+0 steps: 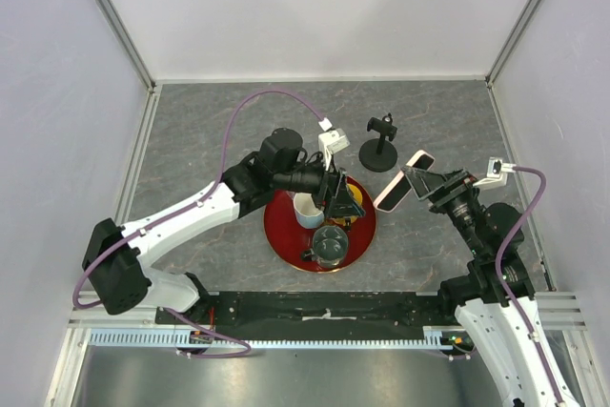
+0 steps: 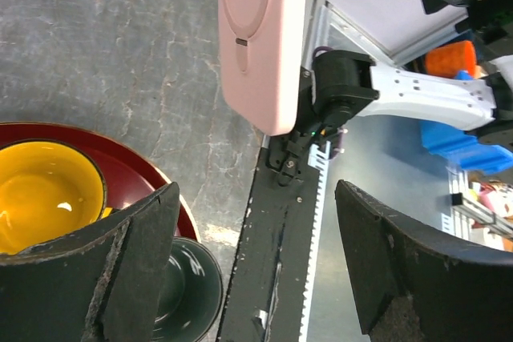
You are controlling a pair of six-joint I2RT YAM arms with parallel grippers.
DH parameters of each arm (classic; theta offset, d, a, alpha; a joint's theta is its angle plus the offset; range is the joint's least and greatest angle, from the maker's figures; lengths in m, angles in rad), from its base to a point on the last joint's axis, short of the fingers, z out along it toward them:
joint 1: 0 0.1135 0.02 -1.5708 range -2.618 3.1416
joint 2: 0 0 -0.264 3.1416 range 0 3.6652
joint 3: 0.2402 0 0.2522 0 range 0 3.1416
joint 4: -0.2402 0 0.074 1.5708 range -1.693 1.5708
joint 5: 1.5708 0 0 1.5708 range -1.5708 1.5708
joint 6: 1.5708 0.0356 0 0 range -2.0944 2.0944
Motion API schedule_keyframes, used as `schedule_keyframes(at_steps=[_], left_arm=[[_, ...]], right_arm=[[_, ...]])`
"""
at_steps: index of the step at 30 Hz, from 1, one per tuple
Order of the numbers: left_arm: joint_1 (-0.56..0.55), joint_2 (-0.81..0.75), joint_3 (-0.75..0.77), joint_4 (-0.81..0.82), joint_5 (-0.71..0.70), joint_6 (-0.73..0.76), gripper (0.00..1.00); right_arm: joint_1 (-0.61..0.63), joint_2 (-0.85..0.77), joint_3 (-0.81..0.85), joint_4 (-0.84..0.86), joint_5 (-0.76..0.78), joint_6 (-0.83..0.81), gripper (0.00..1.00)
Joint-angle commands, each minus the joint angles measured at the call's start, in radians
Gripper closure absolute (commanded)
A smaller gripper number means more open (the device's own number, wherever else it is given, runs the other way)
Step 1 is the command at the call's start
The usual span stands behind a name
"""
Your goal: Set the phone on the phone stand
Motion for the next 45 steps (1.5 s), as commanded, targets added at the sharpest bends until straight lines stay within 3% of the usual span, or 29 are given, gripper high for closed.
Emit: schedule_keyframes(at_steps=[1, 9, 14, 20, 26, 29, 32, 33, 35, 36, 37, 38, 39, 40, 41, 43, 45], left_arm=[[-0.028, -0.032, -0.015, 0.000, -0.112, 0.074, 0.15], [-0.035, -0.037, -0.040, 0.051, -0.129, 0.060, 0.11], [-0.035, -0.024, -0.040, 0.057, -0.121, 0.054, 0.12], [-0.035, 0.000, -0.030, 0.051, -0.115, 0.045, 0.14], [-0.035, 0.023, -0.015, 0.011, -0.150, 0.060, 0.18], [-0.035, 0.048, 0.006, -0.037, -0.161, 0.074, 0.26], [-0.035, 0.058, 0.023, -0.070, -0.173, 0.083, 0.47], [-0.035, 0.062, 0.031, -0.077, -0.175, 0.088, 0.61], [-0.034, 0.063, 0.039, -0.093, -0.173, 0.098, 0.76], [-0.034, 0.059, 0.039, -0.093, -0.173, 0.098, 0.90], [-0.034, 0.054, 0.039, -0.092, -0.172, 0.095, 0.95], [-0.034, 0.043, 0.034, -0.086, -0.166, 0.094, 0.98], [-0.032, 0.037, 0.029, -0.080, -0.161, 0.094, 0.98], [-0.032, 0.031, 0.025, -0.072, -0.144, 0.094, 0.98], [-0.034, 0.023, 0.016, -0.060, -0.137, 0.094, 0.98], [-0.034, 0.009, 0.011, -0.051, -0.115, 0.091, 0.98], [-0.032, -0.001, 0.009, -0.038, -0.097, 0.088, 0.98]], right_arm=[[0.002, 0.012, 0.070, 0.018, -0.038, 0.054, 1.00], [0.028, 0.109, 0.095, -0.025, -0.064, 0.046, 1.00], [0.091, 0.140, 0.095, -0.027, 0.006, 0.058, 1.00], [0.246, 0.236, 0.118, 0.010, 0.124, 0.070, 1.00], [0.479, 0.307, 0.153, 0.039, 0.359, 0.064, 1.00], [0.578, 0.342, 0.169, 0.055, 0.448, 0.067, 1.00], [0.659, 0.356, 0.198, 0.042, 0.541, 0.049, 1.00], [0.685, 0.357, 0.204, 0.036, 0.561, 0.044, 1.00], [0.697, 0.361, 0.216, 0.007, 0.584, 0.037, 1.00], [0.697, 0.362, 0.221, -0.002, 0.580, 0.031, 1.00], [0.697, 0.368, 0.225, -0.008, 0.571, 0.015, 0.94], [0.699, 0.370, 0.239, -0.031, 0.552, -0.021, 0.80], [0.697, 0.373, 0.247, -0.043, 0.542, -0.047, 0.64], [0.697, 0.377, 0.254, -0.062, 0.532, -0.074, 0.38], [0.697, 0.379, 0.277, -0.117, 0.519, -0.101, 0.25], [0.699, 0.373, 0.305, -0.186, 0.517, -0.199, 0.03], [0.699, 0.333, 0.334, -0.289, 0.529, -0.279, 0.02]])
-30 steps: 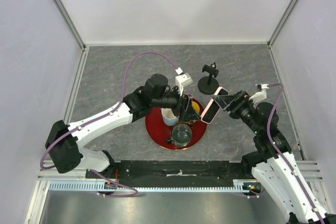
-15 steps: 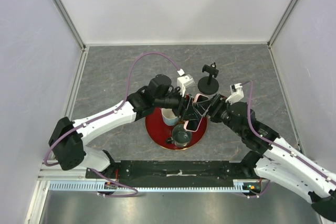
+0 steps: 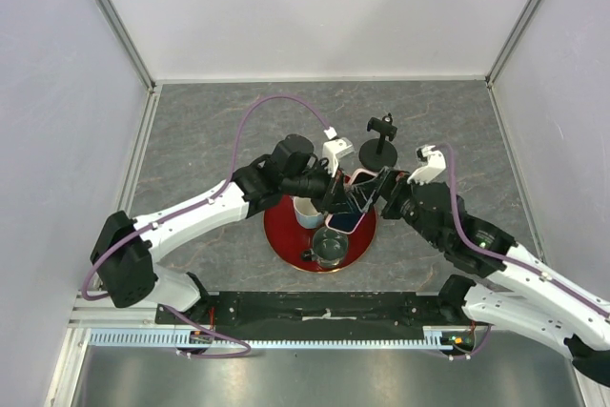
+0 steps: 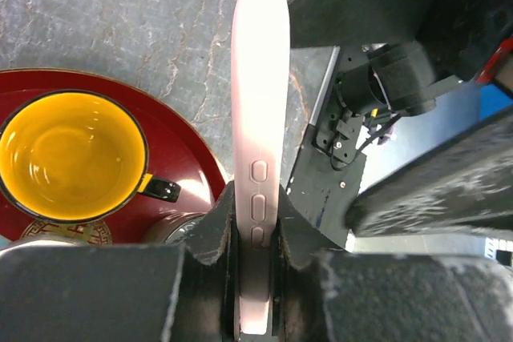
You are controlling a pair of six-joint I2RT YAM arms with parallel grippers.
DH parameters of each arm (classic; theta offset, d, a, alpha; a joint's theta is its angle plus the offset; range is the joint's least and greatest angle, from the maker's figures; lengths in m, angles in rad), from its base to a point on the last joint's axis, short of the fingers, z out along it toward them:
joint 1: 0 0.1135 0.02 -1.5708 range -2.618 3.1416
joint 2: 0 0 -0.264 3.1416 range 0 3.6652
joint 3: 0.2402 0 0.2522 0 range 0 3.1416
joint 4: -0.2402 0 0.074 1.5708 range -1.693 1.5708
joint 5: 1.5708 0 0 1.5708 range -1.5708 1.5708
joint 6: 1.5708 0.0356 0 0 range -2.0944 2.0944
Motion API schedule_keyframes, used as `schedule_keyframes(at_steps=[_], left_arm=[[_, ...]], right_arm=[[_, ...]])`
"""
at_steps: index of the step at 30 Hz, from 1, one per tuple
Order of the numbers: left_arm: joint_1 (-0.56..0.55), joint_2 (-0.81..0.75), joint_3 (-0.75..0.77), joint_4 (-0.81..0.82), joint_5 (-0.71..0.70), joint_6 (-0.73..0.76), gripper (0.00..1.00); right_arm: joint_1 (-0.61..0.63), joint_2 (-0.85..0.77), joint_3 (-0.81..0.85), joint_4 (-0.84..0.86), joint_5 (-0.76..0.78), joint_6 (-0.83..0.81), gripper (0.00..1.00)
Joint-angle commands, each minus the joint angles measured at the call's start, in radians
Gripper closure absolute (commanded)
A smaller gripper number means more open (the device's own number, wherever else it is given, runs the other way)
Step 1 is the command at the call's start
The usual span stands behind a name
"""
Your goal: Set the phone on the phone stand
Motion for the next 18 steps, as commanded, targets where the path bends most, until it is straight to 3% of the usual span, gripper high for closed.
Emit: schedule_keyframes(at_steps=[1, 5, 8, 13, 18], left_arm=[[-0.002, -0.059, 0.013, 0.065, 0.081, 0.014, 0.98], [0.010, -0.088, 0.001, 0.099, 0.141, 0.001, 0.98], [0.044, -0.131, -0.042, 0.191, 0.233, -0.055, 0.98], [0.113, -0.190, -0.151, 0.536, 0.400, -0.236, 0.98], [0.116, -0.216, -0.180, 0.631, 0.443, -0.275, 0.98]], right_arm=[[0.008, -0.075, 0.106, -0.115, -0.012, -0.211, 0.02], [0.007, -0.167, 0.095, -0.161, -0.148, -0.336, 0.02], [0.007, -0.195, 0.066, -0.132, -0.366, -0.409, 0.02], [0.007, -0.114, -0.021, 0.018, -0.690, -0.384, 0.04], [0.007, -0.114, -0.081, 0.157, -0.691, -0.377, 0.07]])
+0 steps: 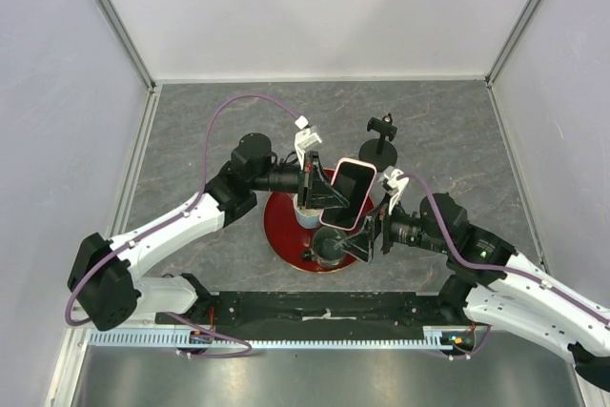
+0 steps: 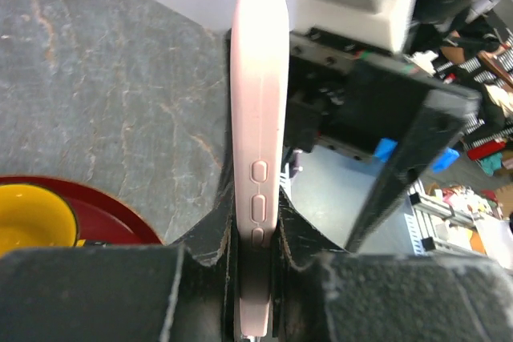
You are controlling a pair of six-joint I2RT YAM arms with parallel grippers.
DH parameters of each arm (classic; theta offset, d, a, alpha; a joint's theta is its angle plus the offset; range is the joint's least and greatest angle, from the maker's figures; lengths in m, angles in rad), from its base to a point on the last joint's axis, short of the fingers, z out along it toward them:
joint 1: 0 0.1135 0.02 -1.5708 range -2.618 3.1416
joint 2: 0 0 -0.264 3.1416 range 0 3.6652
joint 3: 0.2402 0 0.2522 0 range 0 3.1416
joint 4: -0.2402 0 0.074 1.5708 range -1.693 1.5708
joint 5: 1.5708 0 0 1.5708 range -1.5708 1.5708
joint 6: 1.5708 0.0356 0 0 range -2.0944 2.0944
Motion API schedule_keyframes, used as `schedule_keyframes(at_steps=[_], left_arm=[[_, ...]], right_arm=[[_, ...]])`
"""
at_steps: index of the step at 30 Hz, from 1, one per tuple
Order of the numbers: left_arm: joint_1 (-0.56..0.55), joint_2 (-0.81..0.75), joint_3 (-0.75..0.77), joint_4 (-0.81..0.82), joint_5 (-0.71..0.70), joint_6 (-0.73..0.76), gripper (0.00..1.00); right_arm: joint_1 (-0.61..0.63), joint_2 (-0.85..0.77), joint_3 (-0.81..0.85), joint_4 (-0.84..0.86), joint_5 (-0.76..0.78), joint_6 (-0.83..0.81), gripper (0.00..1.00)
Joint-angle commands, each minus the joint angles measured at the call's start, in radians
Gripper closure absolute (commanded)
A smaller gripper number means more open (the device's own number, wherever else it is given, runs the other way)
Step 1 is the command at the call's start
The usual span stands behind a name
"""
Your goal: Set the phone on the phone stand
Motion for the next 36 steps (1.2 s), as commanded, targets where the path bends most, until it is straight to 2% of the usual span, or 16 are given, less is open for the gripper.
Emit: schedule_keyframes(at_steps=[1, 2, 6, 9, 14, 19, 27, 34, 36], left_arm=[[-0.001, -0.062, -0.020, 0.257, 0.113, -0.094, 0.98], [-0.001, -0.074, -0.026, 0.264, 0.108, -0.092, 0.98], [0.005, -0.089, -0.048, 0.323, 0.113, -0.124, 0.98], [0.012, -0.088, -0.063, 0.372, 0.117, -0.160, 0.98], [0.019, -0.082, -0.075, 0.412, 0.120, -0.189, 0.98], [0.024, -0.071, -0.071, 0.413, 0.125, -0.203, 0.98], [0.025, -0.059, -0.074, 0.441, 0.137, -0.235, 0.98], [0.024, -0.051, -0.079, 0.461, 0.147, -0.250, 0.98], [0.025, -0.046, -0.077, 0.467, 0.153, -0.257, 0.98]], right_arm=[[0.005, -0.017, -0.039, 0.170, -0.096, -0.021, 0.08], [0.007, -0.014, -0.043, 0.184, -0.105, -0.013, 0.09], [0.005, -0.001, -0.080, 0.268, -0.110, 0.028, 0.26], [0.007, -0.043, -0.123, 0.331, -0.053, 0.074, 0.29], [0.005, -0.119, -0.253, 0.580, -0.016, 0.168, 0.33], [0.005, -0.116, -0.260, 0.591, 0.018, 0.170, 0.36], [0.005, -0.084, -0.253, 0.610, 0.039, 0.180, 0.53], [0.007, -0.029, -0.253, 0.661, 0.021, 0.186, 0.57], [0.007, -0.021, -0.252, 0.672, 0.016, 0.188, 0.73]])
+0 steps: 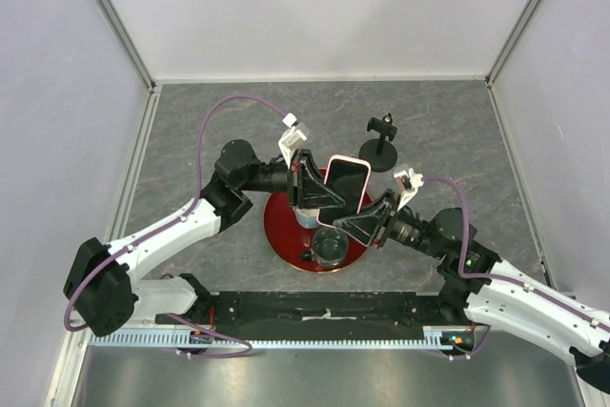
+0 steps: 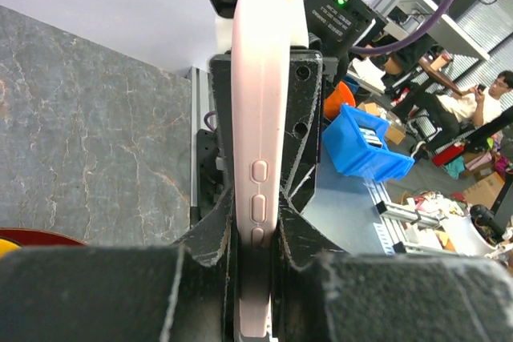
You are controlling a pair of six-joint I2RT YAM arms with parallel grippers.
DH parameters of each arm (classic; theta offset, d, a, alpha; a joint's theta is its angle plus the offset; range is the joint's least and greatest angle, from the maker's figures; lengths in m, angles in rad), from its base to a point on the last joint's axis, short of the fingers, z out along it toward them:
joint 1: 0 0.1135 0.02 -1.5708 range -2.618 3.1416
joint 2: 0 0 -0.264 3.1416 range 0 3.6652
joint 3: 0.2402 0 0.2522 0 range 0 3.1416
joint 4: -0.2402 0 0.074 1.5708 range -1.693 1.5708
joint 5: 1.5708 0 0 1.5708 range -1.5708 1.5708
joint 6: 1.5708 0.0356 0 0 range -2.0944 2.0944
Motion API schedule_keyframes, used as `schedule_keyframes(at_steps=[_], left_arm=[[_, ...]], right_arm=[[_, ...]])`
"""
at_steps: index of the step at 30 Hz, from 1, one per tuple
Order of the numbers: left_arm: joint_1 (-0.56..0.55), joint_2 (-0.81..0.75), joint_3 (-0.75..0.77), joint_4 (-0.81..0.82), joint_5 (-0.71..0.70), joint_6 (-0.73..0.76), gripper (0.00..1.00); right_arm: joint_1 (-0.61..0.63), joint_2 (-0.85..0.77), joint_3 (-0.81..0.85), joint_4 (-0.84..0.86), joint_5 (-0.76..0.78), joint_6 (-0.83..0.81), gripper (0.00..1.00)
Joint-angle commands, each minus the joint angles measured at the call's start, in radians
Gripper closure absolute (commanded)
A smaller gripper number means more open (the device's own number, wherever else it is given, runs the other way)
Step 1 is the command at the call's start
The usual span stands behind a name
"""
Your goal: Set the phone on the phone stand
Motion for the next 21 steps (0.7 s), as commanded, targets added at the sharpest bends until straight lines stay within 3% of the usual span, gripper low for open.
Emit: schedule_keyframes(at_steps=[1, 2, 4, 5, 6, 7, 10, 11, 16, 21], left_arm=[[0.000, 0.002, 0.016, 0.118, 0.038, -0.052, 0.98], [0.000, 0.004, 0.018, 0.119, 0.038, -0.056, 0.98], [0.000, 0.009, 0.026, 0.118, 0.055, -0.062, 0.97], [0.001, 0.012, 0.029, 0.113, 0.061, -0.062, 0.91], [0.000, 0.012, 0.039, 0.093, 0.068, -0.062, 0.82], [0.000, 0.019, 0.044, 0.084, 0.073, -0.061, 0.65], [0.003, 0.021, 0.056, 0.063, 0.088, -0.053, 0.41], [0.004, 0.018, 0.058, 0.060, 0.090, -0.052, 0.38], [0.018, 0.024, 0.084, 0.009, 0.122, -0.030, 0.36], [0.020, 0.090, 0.159, -0.115, 0.182, 0.011, 0.39]], right_arm=[[0.003, 0.016, 0.012, 0.073, -0.001, 0.008, 0.80], [0.003, 0.016, 0.017, 0.060, 0.001, 0.003, 0.96], [0.003, 0.013, 0.030, 0.001, 0.013, -0.031, 1.00], [0.003, 0.009, 0.037, -0.027, 0.017, -0.051, 1.00], [0.003, 0.003, 0.044, -0.085, 0.027, -0.066, 1.00], [0.003, -0.014, 0.049, -0.113, 0.031, -0.101, 1.00], [0.003, -0.071, 0.066, -0.231, 0.047, -0.152, 1.00], [0.002, -0.088, 0.070, -0.260, 0.048, -0.182, 1.00], [0.002, -0.168, 0.106, -0.424, 0.022, -0.259, 1.00], [0.003, -0.103, 0.168, -0.536, -0.067, -0.321, 1.00]])
